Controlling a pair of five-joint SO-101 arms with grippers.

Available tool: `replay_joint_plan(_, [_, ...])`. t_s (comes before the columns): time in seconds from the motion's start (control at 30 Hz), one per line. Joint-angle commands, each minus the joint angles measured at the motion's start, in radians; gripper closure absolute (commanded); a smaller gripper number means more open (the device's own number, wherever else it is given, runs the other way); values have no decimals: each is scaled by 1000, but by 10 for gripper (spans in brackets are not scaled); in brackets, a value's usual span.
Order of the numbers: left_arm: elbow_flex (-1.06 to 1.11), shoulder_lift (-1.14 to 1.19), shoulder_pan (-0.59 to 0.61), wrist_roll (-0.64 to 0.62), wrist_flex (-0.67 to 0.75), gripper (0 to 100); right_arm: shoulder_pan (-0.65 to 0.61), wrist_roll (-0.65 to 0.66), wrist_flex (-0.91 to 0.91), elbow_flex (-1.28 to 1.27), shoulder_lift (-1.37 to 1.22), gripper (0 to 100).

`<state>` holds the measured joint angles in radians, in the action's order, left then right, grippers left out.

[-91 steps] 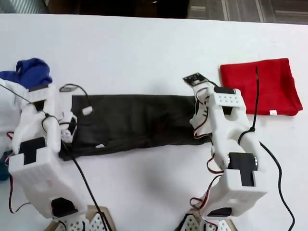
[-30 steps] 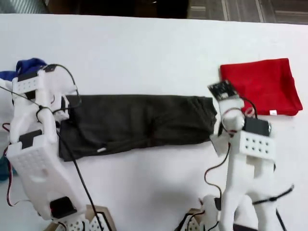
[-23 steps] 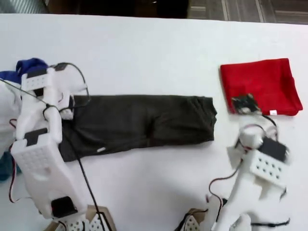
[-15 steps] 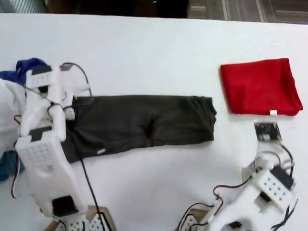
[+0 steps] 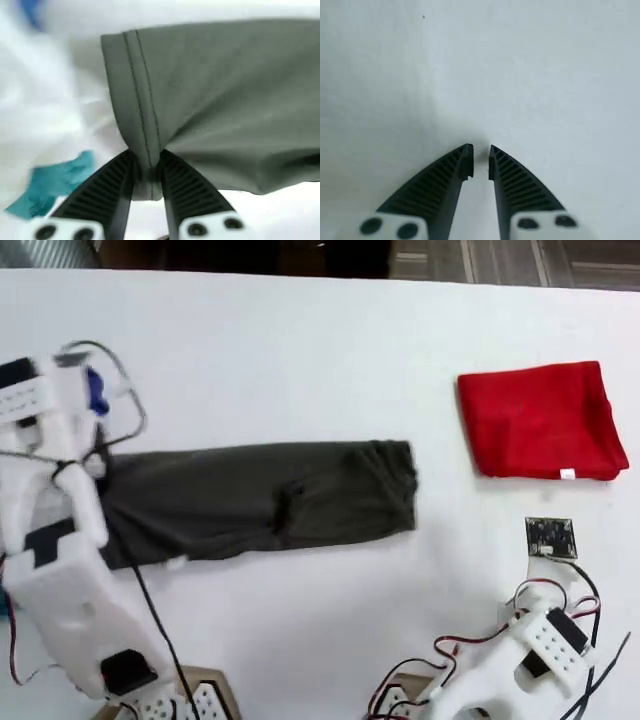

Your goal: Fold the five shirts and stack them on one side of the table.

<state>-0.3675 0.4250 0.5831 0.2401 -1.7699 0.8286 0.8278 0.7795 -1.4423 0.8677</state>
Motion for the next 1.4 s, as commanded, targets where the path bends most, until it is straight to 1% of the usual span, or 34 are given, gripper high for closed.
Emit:
replay_joint_plan(0.0, [1, -115, 12, 32, -20, 974, 7, 6, -13, 2, 25, 937])
replay_joint_plan(0.13, [50, -150, -106, 31, -18, 974, 7, 6, -13, 2, 25, 937])
replay_joint_plan(0.3, [85, -198, -365, 28, -17, 974, 7, 6, -13, -6, 25, 937])
replay_joint_plan(0.43, [68, -259, -583, -20, -15, 974, 7, 6, -15, -8, 25, 937])
replay_joint_plan(0.53, [30, -299, -723, -55, -15, 974, 7, 5, -15, -8, 25, 937])
replay_joint_plan(0.67, [-30, -313, -881, -81, -12, 974, 7, 5, -15, -8, 25, 937])
replay_joint_plan(0.73, [-45, -313, -942, -92, 14, 974, 7, 5, -15, -8, 25, 937])
replay_joint_plan(0.83, [-41, -310, -1003, -123, 100, 974, 5, 5, -15, -8, 25, 937])
replay_joint_plan(0.93, [-25, -290, -1042, -164, 186, 974, 5, 5, -15, -8, 25, 937])
replay_joint_plan(1.03, [-22, -233, -1068, -175, 241, 975, 5, 5, -15, -8, 25, 937])
replay_joint_plan(1.23, [-30, -120, -1091, -176, 269, 975, 5, 5, -15, -8, 25, 937])
replay_joint_plan(1.37, [-30, -97, -1100, -176, 270, 971, 5, 5, -15, -8, 25, 937])
